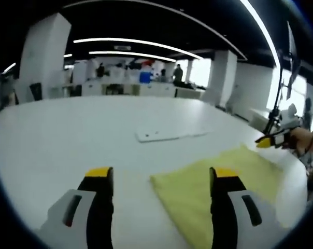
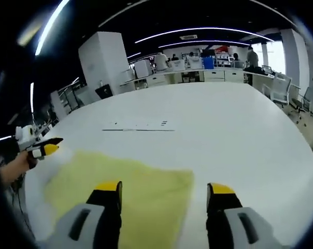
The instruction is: Fold the garment on the visible template until the final outline fits inside the template.
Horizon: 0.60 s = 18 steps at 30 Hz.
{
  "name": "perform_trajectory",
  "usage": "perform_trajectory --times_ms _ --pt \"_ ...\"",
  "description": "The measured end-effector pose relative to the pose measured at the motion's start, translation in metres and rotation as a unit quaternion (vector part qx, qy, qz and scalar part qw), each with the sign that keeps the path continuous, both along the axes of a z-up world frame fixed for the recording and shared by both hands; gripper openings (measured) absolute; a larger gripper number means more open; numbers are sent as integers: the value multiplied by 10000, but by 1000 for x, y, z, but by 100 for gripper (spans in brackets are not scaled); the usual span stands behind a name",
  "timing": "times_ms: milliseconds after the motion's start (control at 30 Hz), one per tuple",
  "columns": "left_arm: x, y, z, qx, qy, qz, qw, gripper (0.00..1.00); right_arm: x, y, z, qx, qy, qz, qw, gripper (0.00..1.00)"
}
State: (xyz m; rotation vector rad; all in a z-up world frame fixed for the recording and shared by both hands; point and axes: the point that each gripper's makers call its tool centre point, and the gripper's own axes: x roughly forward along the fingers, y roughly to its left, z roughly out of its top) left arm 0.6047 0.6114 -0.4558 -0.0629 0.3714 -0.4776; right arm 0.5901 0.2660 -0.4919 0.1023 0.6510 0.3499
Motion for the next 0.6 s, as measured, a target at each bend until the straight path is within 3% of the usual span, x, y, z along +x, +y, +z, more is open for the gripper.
perform_trajectory --times_ms 200,433,600 --pt "-23 -3 5 -9 66 -319 9995 89 -21 13 9 -3 68 250 9997 77" --pt "-53 2 9 -46 74 -423 9991 92 -49 24 11 170 203 512 9983 83" --pt "-76 3 -1 157 169 -600 9979 91 -71 26 7 160 300 730 9968 83"
